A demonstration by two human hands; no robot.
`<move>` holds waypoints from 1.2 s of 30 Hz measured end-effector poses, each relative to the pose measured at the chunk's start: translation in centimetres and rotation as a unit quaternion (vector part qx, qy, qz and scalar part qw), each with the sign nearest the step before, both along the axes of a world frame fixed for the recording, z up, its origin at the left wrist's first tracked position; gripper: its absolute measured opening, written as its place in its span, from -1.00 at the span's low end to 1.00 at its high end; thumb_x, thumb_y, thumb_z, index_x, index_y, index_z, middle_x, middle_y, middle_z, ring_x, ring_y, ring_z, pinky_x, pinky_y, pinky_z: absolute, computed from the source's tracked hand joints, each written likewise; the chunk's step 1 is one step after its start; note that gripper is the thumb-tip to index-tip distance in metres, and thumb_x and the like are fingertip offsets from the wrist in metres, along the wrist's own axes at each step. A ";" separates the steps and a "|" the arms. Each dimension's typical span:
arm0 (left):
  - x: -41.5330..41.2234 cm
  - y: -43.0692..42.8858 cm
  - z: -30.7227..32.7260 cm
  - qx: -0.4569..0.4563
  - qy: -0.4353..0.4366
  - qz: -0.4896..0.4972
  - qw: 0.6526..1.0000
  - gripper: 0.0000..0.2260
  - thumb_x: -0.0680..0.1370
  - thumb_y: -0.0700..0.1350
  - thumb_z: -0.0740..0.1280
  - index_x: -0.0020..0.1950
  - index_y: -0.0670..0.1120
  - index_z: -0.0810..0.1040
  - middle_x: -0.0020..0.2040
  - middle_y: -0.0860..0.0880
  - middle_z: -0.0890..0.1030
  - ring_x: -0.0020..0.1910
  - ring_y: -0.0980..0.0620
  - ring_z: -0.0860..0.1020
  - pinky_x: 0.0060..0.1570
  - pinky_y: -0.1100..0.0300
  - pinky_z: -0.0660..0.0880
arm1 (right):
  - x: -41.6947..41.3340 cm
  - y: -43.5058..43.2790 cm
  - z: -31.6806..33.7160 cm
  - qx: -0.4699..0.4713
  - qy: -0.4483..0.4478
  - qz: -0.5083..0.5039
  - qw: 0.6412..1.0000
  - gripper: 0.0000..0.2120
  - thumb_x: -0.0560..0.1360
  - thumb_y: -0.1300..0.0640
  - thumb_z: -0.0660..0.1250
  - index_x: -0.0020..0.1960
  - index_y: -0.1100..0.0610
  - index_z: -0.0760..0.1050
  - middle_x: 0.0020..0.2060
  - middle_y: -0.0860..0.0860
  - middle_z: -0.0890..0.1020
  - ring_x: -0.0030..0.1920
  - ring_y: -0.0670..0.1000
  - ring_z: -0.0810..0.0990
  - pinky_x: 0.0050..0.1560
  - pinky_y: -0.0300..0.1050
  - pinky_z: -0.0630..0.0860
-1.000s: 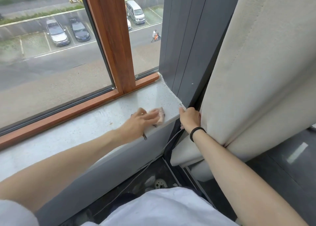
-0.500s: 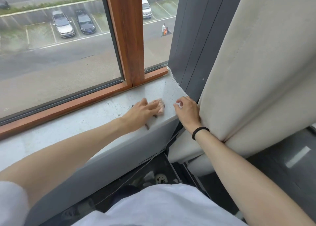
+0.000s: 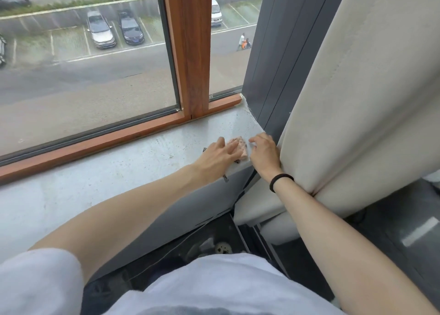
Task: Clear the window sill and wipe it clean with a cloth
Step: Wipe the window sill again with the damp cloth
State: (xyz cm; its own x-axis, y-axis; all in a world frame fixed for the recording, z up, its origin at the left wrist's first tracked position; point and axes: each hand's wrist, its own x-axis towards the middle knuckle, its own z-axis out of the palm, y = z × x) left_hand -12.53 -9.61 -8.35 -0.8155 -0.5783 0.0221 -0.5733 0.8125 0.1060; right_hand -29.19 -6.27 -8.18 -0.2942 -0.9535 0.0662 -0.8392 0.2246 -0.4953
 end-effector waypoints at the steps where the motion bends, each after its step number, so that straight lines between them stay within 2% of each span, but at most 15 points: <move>1: 0.4 0.4 0.2 -0.005 -0.004 -0.008 1.000 -0.64 0.51 -0.23 0.31 0.29 -0.03 0.44 0.31 -0.10 0.45 -0.02 -0.11 0.36 -0.14 0.08 0.36 | -0.1 0.0 0.1 -0.002 0.002 0.002 1.000 -0.73 0.48 0.38 0.19 0.13 0.28 0.55 0.12 0.13 0.53 0.18 0.11 0.42 0.04 -0.31 0.19; 3: 2.8 1.4 0.3 0.007 -0.006 -0.040 0.999 -0.55 0.51 -0.26 0.33 0.36 0.03 0.40 0.41 -0.09 0.37 0.03 -0.11 0.38 -0.10 0.09 0.39 | -0.3 -0.1 0.2 -0.014 0.003 -0.004 1.000 -0.65 0.41 0.46 0.17 0.12 0.29 0.55 0.11 0.14 0.53 0.16 0.13 0.43 0.09 -0.29 0.22; 6: 6.3 2.2 0.3 0.029 -0.006 -0.047 0.998 -0.48 0.54 -0.33 0.23 0.44 0.08 0.31 0.50 -0.04 0.23 0.13 -0.09 0.35 0.02 0.09 0.41 | -0.6 0.1 0.0 -0.025 -0.010 -0.014 1.000 -0.62 0.37 0.49 0.15 0.11 0.30 0.56 0.11 0.15 0.54 0.14 0.15 0.44 0.15 -0.25 0.25; 9: 3.9 1.3 -0.1 -0.001 -0.008 -0.011 1.000 -0.58 0.55 -0.23 0.26 0.39 0.00 0.36 0.42 -0.10 0.34 0.08 -0.12 0.35 -0.04 0.04 0.42 | -0.6 0.4 -0.2 -0.026 -0.017 -0.013 0.999 -0.61 0.37 0.50 0.13 0.11 0.32 0.56 0.11 0.15 0.55 0.14 0.15 0.45 0.10 -0.33 0.21; 12: -0.6 -0.2 -0.5 -0.025 -0.014 0.031 0.999 -0.58 0.52 -0.28 0.20 0.37 -0.04 0.35 0.34 -0.08 0.38 0.06 -0.14 0.32 -0.06 0.04 0.36 | -0.3 0.4 -0.5 -0.033 -0.008 0.000 0.999 -0.63 0.40 0.50 0.14 0.13 0.33 0.55 0.10 0.17 0.57 0.14 0.16 0.47 0.11 -0.33 0.22; 15: -2.6 -2.1 0.0 -0.016 -0.008 0.063 0.998 -0.58 0.55 -0.29 0.15 0.38 0.02 0.35 0.38 -0.02 0.35 0.10 -0.15 0.33 -0.10 0.09 0.27 | 0.2 -0.1 -0.5 -0.025 -0.002 0.013 1.000 -0.63 0.42 0.47 0.14 0.16 0.31 0.53 0.08 0.15 0.57 0.17 0.17 0.46 0.17 -0.26 0.25; 17: -0.7 -4.0 -0.2 -0.009 0.004 0.116 0.993 -0.58 0.56 -0.29 0.14 0.36 0.05 0.37 0.43 0.02 0.32 0.10 -0.15 0.33 -0.08 0.08 0.28 | 0.8 -0.6 -0.2 -0.012 0.007 0.021 1.000 -0.61 0.43 0.45 0.13 0.21 0.31 0.50 0.12 0.16 0.55 0.20 0.17 0.45 0.20 -0.23 0.23; 20: 6.0 -6.0 -1.1 -0.010 0.074 0.186 0.980 -0.49 0.47 -0.37 0.20 0.32 0.07 0.47 0.43 0.08 0.38 -0.02 -0.12 0.34 -0.05 0.01 0.42 | 1.4 -1.2 0.1 0.005 0.021 0.037 0.999 -0.59 0.48 0.39 0.12 0.32 0.29 0.41 0.28 0.12 0.47 0.31 0.12 0.36 0.28 -0.28 0.11; 23: 10.3 -5.7 -2.1 -0.023 0.086 0.179 0.980 -0.49 0.40 -0.39 0.31 0.27 0.03 0.55 0.36 0.00 0.47 -0.16 -0.10 0.36 -0.17 -0.03 0.49 | 0.9 -1.6 0.2 0.026 0.015 0.043 0.999 -0.56 0.52 0.36 0.11 0.39 0.27 0.33 0.38 0.10 0.37 0.40 0.07 0.27 0.35 -0.30 0.04; 26: 7.3 -6.1 -1.8 -0.014 0.080 0.162 0.983 -0.51 0.42 -0.40 0.31 0.25 0.04 0.54 0.37 0.01 0.46 -0.08 -0.13 0.39 -0.11 -0.04 0.49 | 1.0 -1.5 0.3 0.043 0.004 0.043 0.998 -0.56 0.54 0.33 0.09 0.42 0.25 0.30 0.43 0.08 0.31 0.44 0.04 0.22 0.37 -0.30 0.00; 28: 3.1 -7.2 -1.4 -0.009 0.077 0.144 0.987 -0.56 0.50 -0.36 0.23 0.30 0.03 0.47 0.41 0.07 0.40 0.01 -0.13 0.37 -0.05 0.00 0.44 | 1.2 -1.4 0.3 0.048 0.005 0.055 0.997 -0.57 0.56 0.31 0.07 0.43 0.25 0.30 0.44 0.08 0.30 0.45 0.03 0.21 0.38 -0.30 -0.02; 30: -1.6 -8.2 -0.8 -0.014 0.041 0.145 0.988 -0.63 0.56 -0.28 0.14 0.33 -0.01 0.41 0.41 0.04 0.36 0.11 -0.14 0.35 -0.11 0.08 0.35 | 1.1 -1.2 0.1 0.051 0.008 0.067 0.996 -0.60 0.57 0.30 0.07 0.40 0.28 0.32 0.41 0.11 0.34 0.43 0.05 0.24 0.41 -0.27 0.03; 33: -6.6 -9.3 -0.2 -0.022 -0.009 0.158 0.987 -0.65 0.59 -0.25 0.09 0.35 -0.04 0.39 0.40 -0.02 0.34 0.24 -0.17 0.31 -0.14 0.08 0.29 | 0.6 -1.1 -0.1 0.049 0.025 0.079 0.995 -0.69 0.55 0.32 0.09 0.26 0.30 0.41 0.23 0.13 0.47 0.27 0.08 0.38 0.37 -0.18 0.23; 36: -6.7 -9.4 -0.2 -0.019 0.003 0.151 0.988 -0.64 0.59 -0.26 0.08 0.34 -0.02 0.40 0.40 -0.01 0.36 0.21 -0.18 0.32 -0.12 0.06 0.33 | 0.5 -1.2 -0.2 0.045 0.049 0.099 0.993 -0.67 0.55 0.31 0.09 0.29 0.28 0.38 0.26 0.13 0.45 0.29 0.10 0.36 0.32 -0.21 0.21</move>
State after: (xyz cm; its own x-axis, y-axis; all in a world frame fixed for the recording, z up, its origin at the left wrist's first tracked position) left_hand -19.24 -19.04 -8.53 -0.6049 -0.7946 0.0527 -0.7903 0.6071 0.0825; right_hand -28.67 -7.51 -8.33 -0.0972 -0.9953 -0.0027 -0.9145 0.0904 -0.3943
